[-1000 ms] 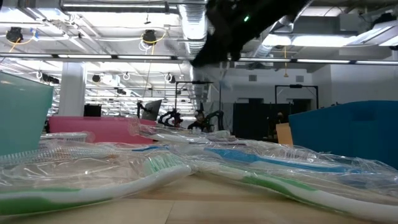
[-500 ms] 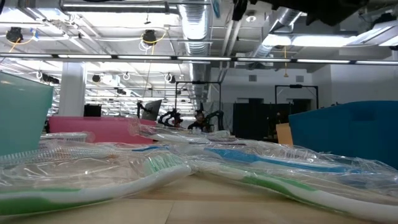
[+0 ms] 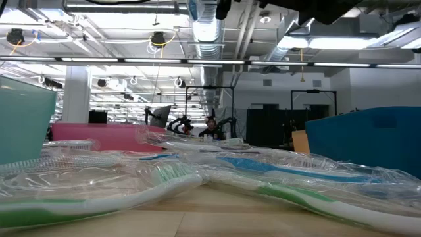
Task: Pick & Place Toothbrushes
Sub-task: Put the blue toothbrush into the green bin
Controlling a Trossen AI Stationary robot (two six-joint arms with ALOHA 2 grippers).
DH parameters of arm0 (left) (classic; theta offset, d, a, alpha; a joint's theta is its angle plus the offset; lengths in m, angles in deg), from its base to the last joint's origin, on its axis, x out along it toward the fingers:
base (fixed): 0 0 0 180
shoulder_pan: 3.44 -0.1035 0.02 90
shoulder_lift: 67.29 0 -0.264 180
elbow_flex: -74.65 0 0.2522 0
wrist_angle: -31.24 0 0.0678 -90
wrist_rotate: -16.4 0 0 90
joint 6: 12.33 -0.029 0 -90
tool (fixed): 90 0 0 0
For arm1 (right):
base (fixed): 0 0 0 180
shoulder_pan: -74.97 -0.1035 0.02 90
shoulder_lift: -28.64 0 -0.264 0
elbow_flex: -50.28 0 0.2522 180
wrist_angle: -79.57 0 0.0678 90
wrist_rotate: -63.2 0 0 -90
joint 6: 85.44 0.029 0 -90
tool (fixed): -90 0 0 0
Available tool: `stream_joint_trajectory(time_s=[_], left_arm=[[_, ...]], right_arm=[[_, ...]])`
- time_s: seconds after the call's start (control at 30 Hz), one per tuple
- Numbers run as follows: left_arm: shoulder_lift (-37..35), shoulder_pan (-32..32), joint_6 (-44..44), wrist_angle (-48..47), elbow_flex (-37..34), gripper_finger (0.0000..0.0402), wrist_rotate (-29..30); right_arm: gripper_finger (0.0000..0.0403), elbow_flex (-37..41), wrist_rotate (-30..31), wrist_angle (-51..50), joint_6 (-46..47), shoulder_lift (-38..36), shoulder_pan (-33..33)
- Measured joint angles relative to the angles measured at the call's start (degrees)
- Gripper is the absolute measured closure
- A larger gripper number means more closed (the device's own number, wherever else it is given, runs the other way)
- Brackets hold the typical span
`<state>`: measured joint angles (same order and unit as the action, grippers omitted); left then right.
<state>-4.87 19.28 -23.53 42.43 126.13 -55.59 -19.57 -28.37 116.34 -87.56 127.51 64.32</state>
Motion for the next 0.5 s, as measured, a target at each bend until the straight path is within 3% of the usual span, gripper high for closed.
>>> stream_joint_trajectory(time_s=[0.33,0.5], left_arm=[[-0.1,-0.3,-0.6,0.4,0.0,0.0229,2.1],[-0.1,-1.3,-0.6,0.9,0.0,0.0229,0.1]], right_arm=[[0.0397,-3.1,0.3,-5.3,-2.4,1.1,-1.1],[0.0396,-3.1,4.0,-6.7,-2.4,1.0,-1.3]])
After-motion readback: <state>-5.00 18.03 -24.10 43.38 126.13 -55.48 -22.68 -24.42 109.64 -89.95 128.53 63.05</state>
